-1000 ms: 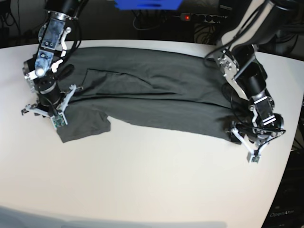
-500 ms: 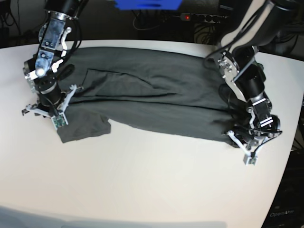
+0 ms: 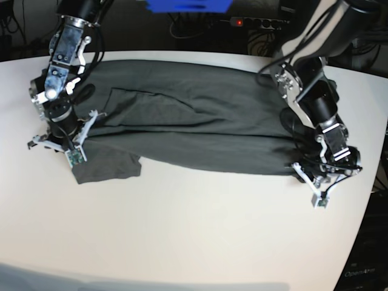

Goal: Fold the T-shirt properly
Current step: 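Drag the held hem edge over the shirt toward the collar with both grippers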

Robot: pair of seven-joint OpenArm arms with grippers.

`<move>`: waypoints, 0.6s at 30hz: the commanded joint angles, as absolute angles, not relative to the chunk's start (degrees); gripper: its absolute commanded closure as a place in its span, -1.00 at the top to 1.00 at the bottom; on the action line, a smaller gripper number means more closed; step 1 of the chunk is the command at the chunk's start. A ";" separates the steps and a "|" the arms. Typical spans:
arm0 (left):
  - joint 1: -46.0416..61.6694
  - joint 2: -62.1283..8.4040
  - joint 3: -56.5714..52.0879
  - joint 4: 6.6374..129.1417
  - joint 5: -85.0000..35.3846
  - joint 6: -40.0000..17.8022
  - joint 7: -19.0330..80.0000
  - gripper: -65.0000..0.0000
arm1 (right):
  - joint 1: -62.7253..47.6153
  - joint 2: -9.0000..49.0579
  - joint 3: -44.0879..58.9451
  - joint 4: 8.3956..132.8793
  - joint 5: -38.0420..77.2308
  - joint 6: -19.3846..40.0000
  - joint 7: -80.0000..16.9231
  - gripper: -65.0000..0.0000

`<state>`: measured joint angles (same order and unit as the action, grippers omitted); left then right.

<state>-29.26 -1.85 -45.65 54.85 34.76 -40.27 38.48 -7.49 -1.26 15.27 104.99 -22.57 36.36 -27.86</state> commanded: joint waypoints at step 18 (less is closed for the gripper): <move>-29.58 -1.10 -45.76 69.93 34.77 -40.00 50.42 -0.91 | -6.64 -0.84 15.16 106.33 -22.29 35.91 -26.59 -0.99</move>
<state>-27.73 -0.75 -45.98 68.69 34.74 -40.32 51.00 -7.49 -1.26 15.07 105.03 -22.37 36.40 -27.64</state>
